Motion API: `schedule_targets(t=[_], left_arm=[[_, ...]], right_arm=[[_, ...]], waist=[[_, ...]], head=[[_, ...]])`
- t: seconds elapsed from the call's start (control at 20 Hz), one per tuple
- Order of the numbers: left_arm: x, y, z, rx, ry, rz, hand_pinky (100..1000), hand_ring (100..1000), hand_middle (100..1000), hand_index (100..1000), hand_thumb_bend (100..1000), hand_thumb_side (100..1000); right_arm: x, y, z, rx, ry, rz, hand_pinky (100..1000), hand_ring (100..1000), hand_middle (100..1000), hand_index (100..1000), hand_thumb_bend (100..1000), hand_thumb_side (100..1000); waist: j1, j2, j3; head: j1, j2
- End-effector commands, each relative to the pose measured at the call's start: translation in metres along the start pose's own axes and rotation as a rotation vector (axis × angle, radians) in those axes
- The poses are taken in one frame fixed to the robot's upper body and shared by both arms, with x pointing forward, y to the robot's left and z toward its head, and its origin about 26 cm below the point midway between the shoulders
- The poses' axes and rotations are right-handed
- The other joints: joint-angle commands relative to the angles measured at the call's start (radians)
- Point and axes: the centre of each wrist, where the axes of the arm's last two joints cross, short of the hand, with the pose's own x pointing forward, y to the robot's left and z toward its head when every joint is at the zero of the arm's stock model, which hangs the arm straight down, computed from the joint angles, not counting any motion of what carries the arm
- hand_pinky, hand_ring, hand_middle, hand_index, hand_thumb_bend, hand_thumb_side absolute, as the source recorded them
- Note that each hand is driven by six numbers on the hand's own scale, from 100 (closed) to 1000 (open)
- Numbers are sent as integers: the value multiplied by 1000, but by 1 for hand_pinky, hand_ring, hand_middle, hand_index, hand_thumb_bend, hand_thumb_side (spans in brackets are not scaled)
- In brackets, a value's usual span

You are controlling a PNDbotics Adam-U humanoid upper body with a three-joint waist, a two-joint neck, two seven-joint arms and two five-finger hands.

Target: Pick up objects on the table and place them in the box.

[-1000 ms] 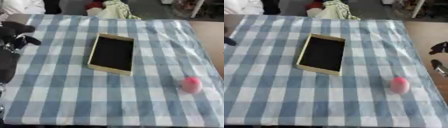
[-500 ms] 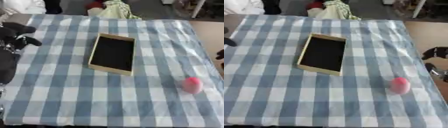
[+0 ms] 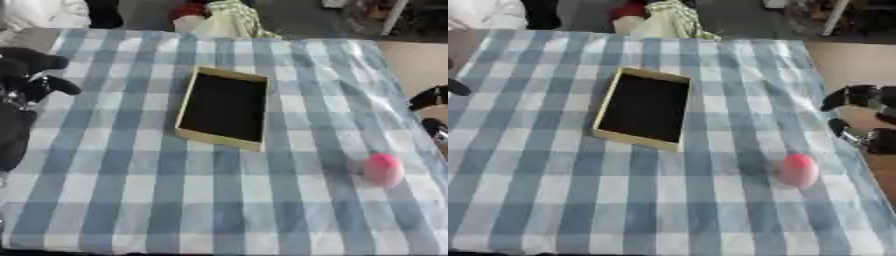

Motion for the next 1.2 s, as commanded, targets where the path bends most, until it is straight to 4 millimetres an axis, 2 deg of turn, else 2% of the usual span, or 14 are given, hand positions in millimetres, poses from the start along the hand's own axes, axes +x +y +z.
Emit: schedule_targets(t=[0.05, 0.15, 0.2, 0.25, 0.3, 0.4, 0.5, 0.85, 1.2], left_arm=[[6, 1, -6, -25, -19, -10, 679, 818, 723, 754, 100, 595], [6, 1, -6, -25, -17, -10, 679, 818, 723, 754, 100, 595], [6, 1, -6, -25, -17, -10, 679, 818, 723, 754, 100, 595], [6, 1, -6, -25, -17, -9, 679, 819, 723, 754, 100, 595], [6, 1, -6, -25, -17, -9, 679, 819, 723, 754, 100, 595], [6, 1, -6, -25, -15, -9, 679, 819, 724, 754, 100, 595], [6, 1, -6, -25, -14, -9, 680, 819, 724, 754, 100, 595], [6, 0, -5, -24, -11, -7, 680, 820, 724, 754, 100, 595], [5, 0, -5, -24, -9, -6, 680, 821, 725, 754, 100, 595]], right_arm=[[0, -11, 1, 21, -2, -7, 833, 843, 848, 895, 100, 767], [1, -9, -1, 43, -6, -37, 828, 838, 846, 900, 100, 648], [1, -9, -1, 56, -10, -50, 828, 837, 846, 901, 100, 622], [2, -9, -2, 68, -11, -60, 828, 836, 851, 906, 100, 542], [2, -9, -2, 81, -9, -67, 829, 838, 852, 907, 100, 522], [2, -9, -3, 103, 2, -74, 841, 846, 858, 915, 100, 358], [3, -9, -3, 120, 11, -79, 845, 845, 864, 920, 100, 288], [4, -3, -5, 149, 36, -103, 850, 838, 867, 939, 109, 258], [6, 5, -7, 172, 56, -88, 859, 850, 874, 964, 121, 323]], waist=[[1, -14, 0], [1, -14, 1], [1, -14, 1], [1, -14, 1], [1, -15, 1], [1, -14, 1], [1, -14, 1], [0, -14, 1], [1, -11, 2]], head=[[-3, 6], [-5, 5], [-6, 5], [-6, 5], [-7, 5], [-7, 5], [-7, 6], [-8, 8], [-10, 10]])
